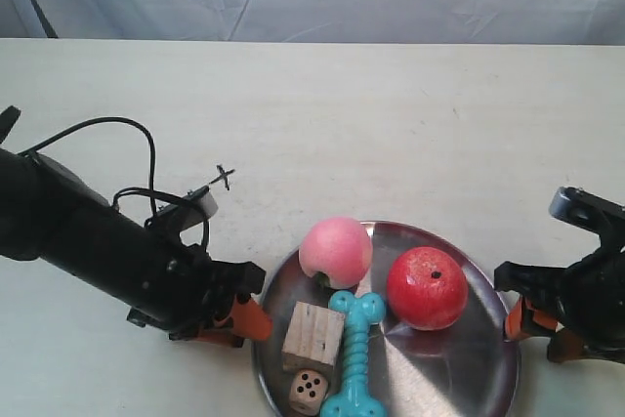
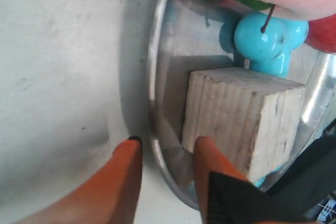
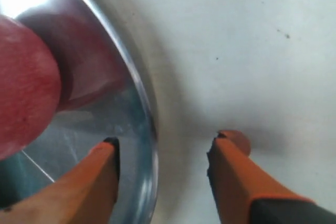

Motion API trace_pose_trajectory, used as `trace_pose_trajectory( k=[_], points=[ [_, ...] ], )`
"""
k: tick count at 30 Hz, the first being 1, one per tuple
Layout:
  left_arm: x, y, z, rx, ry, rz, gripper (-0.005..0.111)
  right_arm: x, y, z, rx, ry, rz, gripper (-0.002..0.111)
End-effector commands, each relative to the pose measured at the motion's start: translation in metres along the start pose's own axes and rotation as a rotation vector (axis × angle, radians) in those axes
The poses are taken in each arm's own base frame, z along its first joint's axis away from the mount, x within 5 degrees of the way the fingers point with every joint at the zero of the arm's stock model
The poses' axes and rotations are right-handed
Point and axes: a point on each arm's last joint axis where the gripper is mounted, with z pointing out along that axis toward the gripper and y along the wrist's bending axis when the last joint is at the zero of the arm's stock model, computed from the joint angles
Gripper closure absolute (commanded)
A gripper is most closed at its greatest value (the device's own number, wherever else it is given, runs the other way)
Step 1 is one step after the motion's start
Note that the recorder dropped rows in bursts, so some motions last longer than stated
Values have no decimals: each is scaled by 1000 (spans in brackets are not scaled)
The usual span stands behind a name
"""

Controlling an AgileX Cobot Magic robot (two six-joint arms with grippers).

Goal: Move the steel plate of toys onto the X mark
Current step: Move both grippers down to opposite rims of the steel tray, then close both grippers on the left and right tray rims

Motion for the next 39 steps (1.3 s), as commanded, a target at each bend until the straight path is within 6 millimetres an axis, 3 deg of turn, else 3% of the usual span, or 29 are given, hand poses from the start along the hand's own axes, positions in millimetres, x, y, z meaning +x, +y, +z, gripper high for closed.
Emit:
trace_pose_trajectory(
  k=[1,8,14,16,20,28,34,39],
  points=[
    [-4,2,2,-24,-40,-16,68,-2,-3,6,5,0,13,57],
    [-6,4,7,-54,-75,24,68,-4,-2,20,-26,40,20,57],
    [0,8,30,6,-7,-41,69,-2,1,42,-88,126,-4,58],
    [-1,8,31,10,-7,-54,72,3,5,54,-84,175,-36,66],
    [0,7,31,20,-2,-40,107,12,10,72,-33,226,-101,108],
    [-6,3,29,32,15,-21,107,6,19,72,-60,217,-141,109],
    [-29,-1,16,19,48,-17,107,-21,40,63,-119,202,-193,109],
    [-48,7,-1,17,23,-47,107,-44,53,53,-99,199,-213,109]
  ],
)
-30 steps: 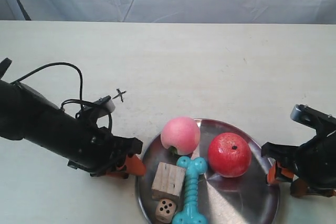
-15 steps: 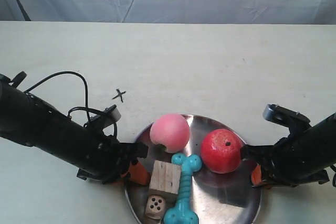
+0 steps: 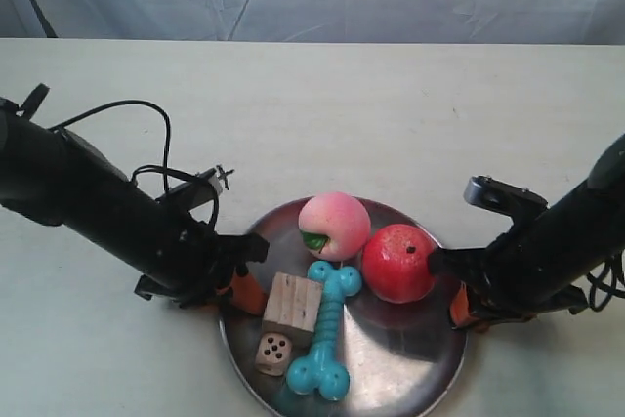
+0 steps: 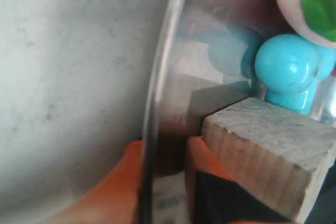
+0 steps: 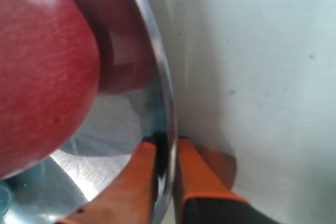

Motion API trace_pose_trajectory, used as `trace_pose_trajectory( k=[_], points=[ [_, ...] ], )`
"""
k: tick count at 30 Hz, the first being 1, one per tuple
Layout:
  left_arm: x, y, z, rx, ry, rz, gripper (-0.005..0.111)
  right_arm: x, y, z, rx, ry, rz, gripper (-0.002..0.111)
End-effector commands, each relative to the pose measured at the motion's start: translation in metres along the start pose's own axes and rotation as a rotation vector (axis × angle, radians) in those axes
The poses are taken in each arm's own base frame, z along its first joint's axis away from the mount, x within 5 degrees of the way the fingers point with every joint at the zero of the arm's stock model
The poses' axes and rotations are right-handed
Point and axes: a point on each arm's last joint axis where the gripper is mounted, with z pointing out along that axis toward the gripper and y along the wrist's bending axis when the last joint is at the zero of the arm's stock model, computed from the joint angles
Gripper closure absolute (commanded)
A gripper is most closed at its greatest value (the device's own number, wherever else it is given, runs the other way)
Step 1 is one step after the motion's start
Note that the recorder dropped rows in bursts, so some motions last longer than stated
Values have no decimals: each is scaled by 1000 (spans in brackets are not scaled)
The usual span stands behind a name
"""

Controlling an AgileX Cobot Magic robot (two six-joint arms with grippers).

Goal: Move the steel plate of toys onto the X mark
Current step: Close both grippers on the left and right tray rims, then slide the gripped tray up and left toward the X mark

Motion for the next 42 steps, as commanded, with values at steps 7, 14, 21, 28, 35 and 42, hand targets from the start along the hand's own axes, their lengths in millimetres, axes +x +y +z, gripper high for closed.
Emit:
trace_pose_trajectory(
  k=[7,14,21,28,35,42],
  points=[
    [-25,9,-28,78,-28,-55,107,-36,23,-12,-20,-18,-45,109],
    [-32,30,-46,72,-75,-109,107,-58,35,-24,-37,-54,-70,109],
    [-40,53,-66,69,-140,-171,107,-82,49,-17,-65,-16,-99,109],
    [-56,71,-93,62,-242,-200,107,-101,74,-1,-73,-20,-161,109],
    [-73,90,-114,-84,-368,-162,107,-129,96,5,-95,-76,-192,109],
    [-82,107,-118,-237,-454,-145,107,-151,118,9,-120,-112,-241,109]
  ],
)
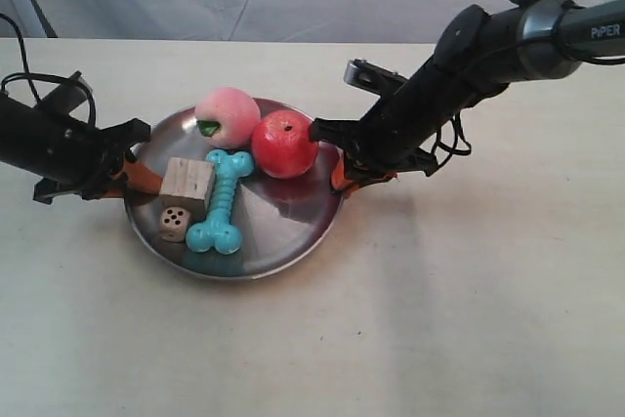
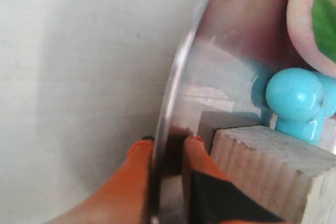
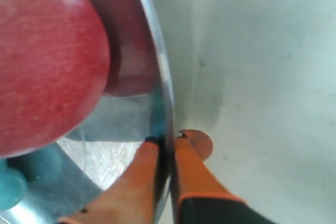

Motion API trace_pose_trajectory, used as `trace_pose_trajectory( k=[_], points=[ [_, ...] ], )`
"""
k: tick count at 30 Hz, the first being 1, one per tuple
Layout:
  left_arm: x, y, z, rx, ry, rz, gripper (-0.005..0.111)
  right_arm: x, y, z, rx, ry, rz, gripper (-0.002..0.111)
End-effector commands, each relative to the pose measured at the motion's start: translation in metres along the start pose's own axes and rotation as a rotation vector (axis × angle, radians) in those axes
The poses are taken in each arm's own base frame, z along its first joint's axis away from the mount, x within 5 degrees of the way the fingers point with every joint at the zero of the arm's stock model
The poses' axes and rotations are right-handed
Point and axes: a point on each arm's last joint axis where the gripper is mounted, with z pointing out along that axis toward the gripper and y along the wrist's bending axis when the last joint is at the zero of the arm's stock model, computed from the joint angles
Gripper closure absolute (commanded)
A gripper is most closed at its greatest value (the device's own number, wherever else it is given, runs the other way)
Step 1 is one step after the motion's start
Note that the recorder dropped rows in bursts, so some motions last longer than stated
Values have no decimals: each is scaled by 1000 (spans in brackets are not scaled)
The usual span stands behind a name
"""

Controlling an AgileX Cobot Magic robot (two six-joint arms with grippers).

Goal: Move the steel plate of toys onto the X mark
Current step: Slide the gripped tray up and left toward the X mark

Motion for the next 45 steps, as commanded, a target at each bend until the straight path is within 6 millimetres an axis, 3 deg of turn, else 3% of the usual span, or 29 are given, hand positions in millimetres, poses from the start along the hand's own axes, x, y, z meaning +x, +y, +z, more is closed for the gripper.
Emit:
trace_pose_trajectory(
  k=[1,11,30,42,45],
  points=[
    [-11,18,2,-139,-94,19,107,-11,14,4,-12,6,-65,109],
    [-3,34,21,-167,-7,19,107,-8,15,43,-1,91,-57,109],
    [2,43,21,-250,62,175,107,-12,13,45,11,51,-51,109],
    [0,47,20,-295,59,232,72,-12,13,45,12,48,-51,108],
    [-1,47,19,-300,51,233,71,-13,12,45,14,40,-51,96]
  ],
)
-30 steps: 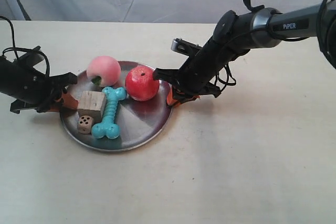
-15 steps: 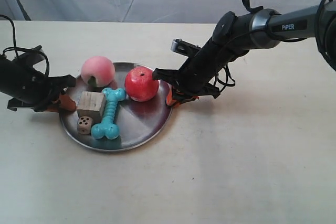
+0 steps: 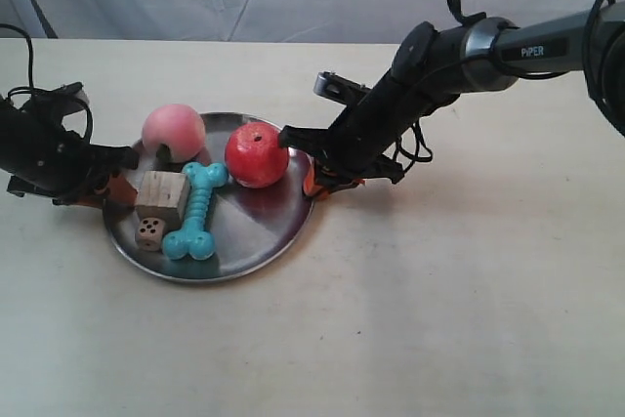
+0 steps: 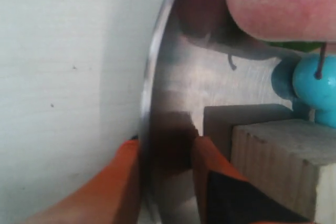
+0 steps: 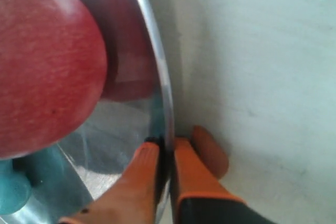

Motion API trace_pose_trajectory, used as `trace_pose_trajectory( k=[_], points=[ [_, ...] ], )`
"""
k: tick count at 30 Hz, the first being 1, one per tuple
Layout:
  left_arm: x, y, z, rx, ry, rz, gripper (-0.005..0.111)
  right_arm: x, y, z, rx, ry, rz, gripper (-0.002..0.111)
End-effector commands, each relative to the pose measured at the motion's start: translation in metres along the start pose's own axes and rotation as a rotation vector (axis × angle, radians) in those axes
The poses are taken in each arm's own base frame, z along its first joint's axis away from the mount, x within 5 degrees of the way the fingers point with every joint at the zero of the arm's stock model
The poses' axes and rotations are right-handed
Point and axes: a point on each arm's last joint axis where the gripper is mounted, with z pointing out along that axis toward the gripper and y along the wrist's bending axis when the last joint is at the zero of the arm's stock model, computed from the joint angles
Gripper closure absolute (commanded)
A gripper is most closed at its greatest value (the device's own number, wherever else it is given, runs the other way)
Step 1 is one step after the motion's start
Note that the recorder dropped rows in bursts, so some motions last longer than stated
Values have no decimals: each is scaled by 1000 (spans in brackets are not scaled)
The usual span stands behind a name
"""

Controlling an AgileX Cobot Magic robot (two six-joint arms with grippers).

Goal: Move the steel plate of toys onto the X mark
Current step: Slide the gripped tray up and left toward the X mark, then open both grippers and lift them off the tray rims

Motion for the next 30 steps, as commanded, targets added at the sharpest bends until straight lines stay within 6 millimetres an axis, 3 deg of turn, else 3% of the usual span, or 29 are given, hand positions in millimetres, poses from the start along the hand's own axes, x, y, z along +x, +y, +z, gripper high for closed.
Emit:
trace_pose_trajectory(
  k=[1,6,13,21,30],
  points=[
    [6,15,13,-97,16,76,71,1,2,2,21,-1,-68,89],
    [6,15,13,-103,12,80,71,1,2,2,21,-1,-61,61],
    [3,18,5,-141,-4,134,71,0,4,-7,56,-12,-104,61],
    [-4,30,-24,-153,-86,75,71,-3,1,-25,103,-33,-99,61],
    [-10,20,-36,-52,-164,-78,71,-5,6,-44,102,-56,-92,61]
  ],
)
